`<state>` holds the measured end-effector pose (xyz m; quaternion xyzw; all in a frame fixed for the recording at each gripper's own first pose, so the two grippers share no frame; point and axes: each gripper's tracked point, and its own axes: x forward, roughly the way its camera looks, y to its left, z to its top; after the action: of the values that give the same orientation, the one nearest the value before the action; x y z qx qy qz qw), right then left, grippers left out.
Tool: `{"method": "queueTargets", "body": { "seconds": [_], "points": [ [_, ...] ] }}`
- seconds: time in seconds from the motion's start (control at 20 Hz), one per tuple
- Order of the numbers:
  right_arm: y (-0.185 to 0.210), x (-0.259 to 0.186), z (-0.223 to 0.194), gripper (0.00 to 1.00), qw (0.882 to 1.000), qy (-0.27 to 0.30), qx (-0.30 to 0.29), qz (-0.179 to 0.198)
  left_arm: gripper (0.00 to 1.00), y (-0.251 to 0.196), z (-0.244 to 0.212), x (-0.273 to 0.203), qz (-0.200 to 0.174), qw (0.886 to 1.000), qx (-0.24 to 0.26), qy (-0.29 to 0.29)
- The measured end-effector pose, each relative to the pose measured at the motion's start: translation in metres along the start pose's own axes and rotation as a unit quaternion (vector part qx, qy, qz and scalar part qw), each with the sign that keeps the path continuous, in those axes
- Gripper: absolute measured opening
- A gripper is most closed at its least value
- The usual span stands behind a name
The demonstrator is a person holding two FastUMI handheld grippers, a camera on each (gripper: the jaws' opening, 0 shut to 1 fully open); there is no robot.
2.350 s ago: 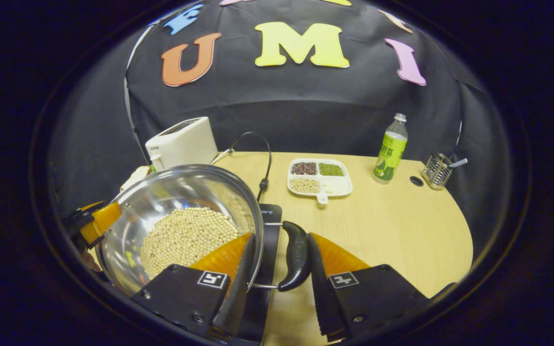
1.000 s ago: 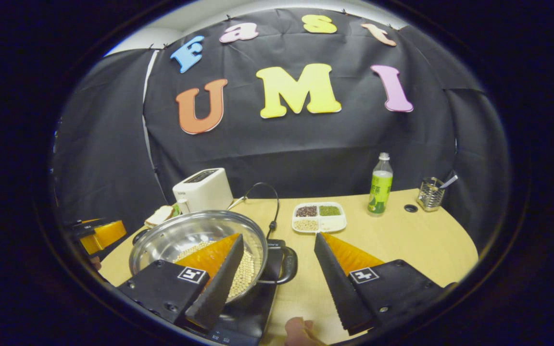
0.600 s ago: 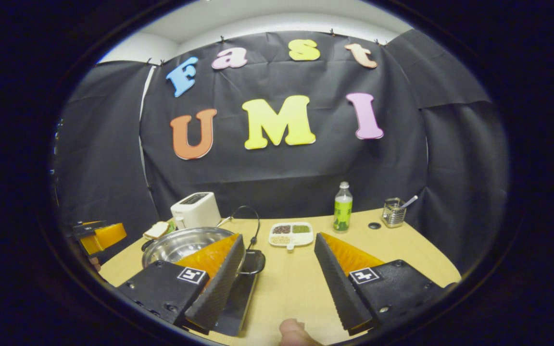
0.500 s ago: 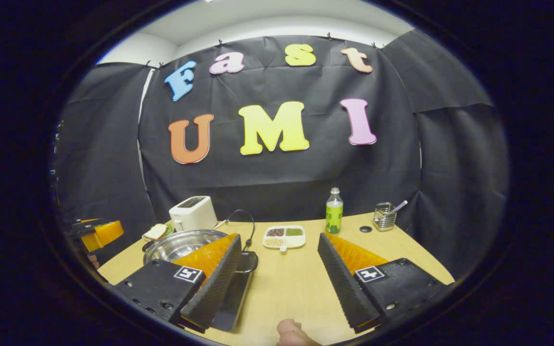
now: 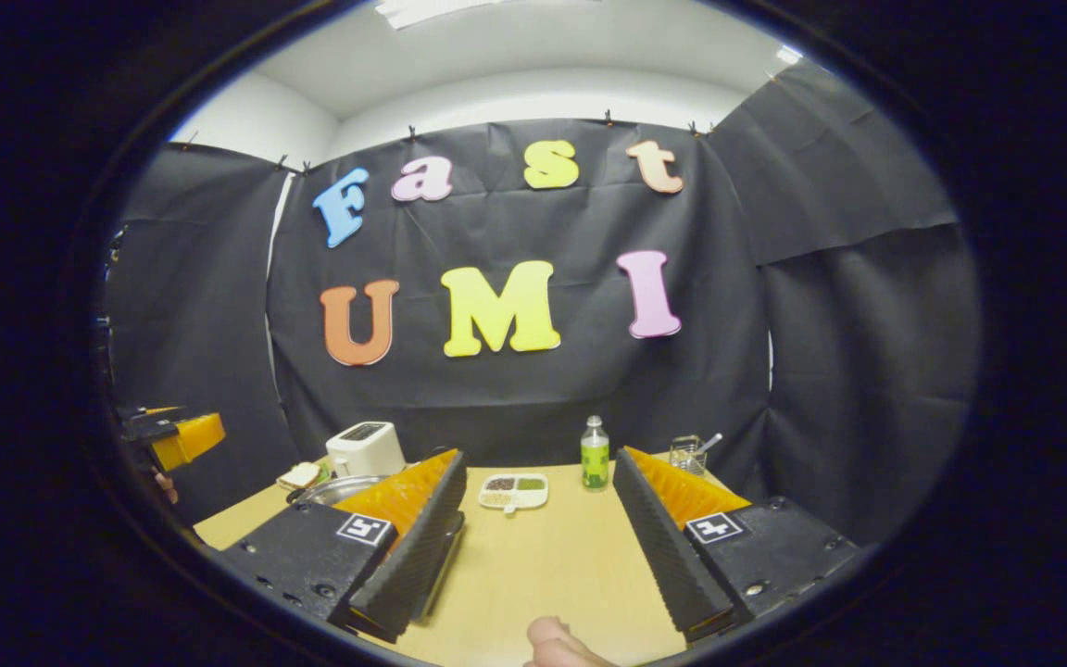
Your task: First push the handle of the pot to place it horizontally, then grasp the pot with both hands and set it on the induction cooktop.
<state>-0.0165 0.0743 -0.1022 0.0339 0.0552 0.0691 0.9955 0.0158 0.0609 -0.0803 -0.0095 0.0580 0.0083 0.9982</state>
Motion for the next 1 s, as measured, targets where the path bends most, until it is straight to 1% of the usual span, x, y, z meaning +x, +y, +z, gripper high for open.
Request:
{"method": "queueTargets", "body": {
  "seconds": [0.05,0.1,0.2,0.35,0.45,0.6,0.8,0.85,0.9,1.0],
  "points": [
    [-0.003,-0.010,0.007,1.00,1.000,-0.007,-0.006,0.005,0.95,-0.003,0.006,-0.008,0.004,1.000,0.004,-0.007],
    [-0.008,-0.021,0.012,0.97,1.000,-0.014,-0.012,0.007,0.95,-0.009,0.012,-0.014,0.007,1.000,0.005,-0.014],
    [-0.021,-0.041,0.025,0.97,0.999,-0.037,-0.019,0.004,0.95,-0.026,0.021,-0.024,0.003,1.000,0.005,-0.024],
    [-0.049,-0.069,0.042,0.96,0.997,-0.070,-0.034,-0.024,0.95,-0.055,0.030,-0.045,-0.017,0.999,0.005,-0.046],
    [-0.065,-0.080,0.043,0.97,0.995,-0.080,-0.033,-0.042,0.95,-0.068,0.029,-0.052,-0.022,0.998,0.007,-0.057],
    [-0.079,-0.084,0.028,0.96,0.996,-0.067,-0.035,-0.049,0.94,-0.083,0.020,-0.067,-0.029,0.998,0.002,-0.063],
    [-0.089,-0.077,0.012,0.97,0.998,-0.042,-0.022,-0.047,0.96,-0.079,0.019,-0.065,-0.015,0.998,0.003,-0.067],
    [-0.093,-0.076,0.011,0.97,0.998,-0.040,-0.019,-0.050,0.89,-0.082,0.017,-0.065,-0.018,0.998,0.002,-0.065],
    [-0.096,-0.075,0.008,0.97,0.998,-0.037,-0.017,-0.053,0.96,-0.083,0.015,-0.064,-0.021,0.998,0.001,-0.063],
    [-0.097,-0.075,0.007,0.97,0.998,-0.035,-0.014,-0.056,0.96,-0.083,0.013,-0.064,-0.024,0.998,0.000,-0.059]
  ]
}}
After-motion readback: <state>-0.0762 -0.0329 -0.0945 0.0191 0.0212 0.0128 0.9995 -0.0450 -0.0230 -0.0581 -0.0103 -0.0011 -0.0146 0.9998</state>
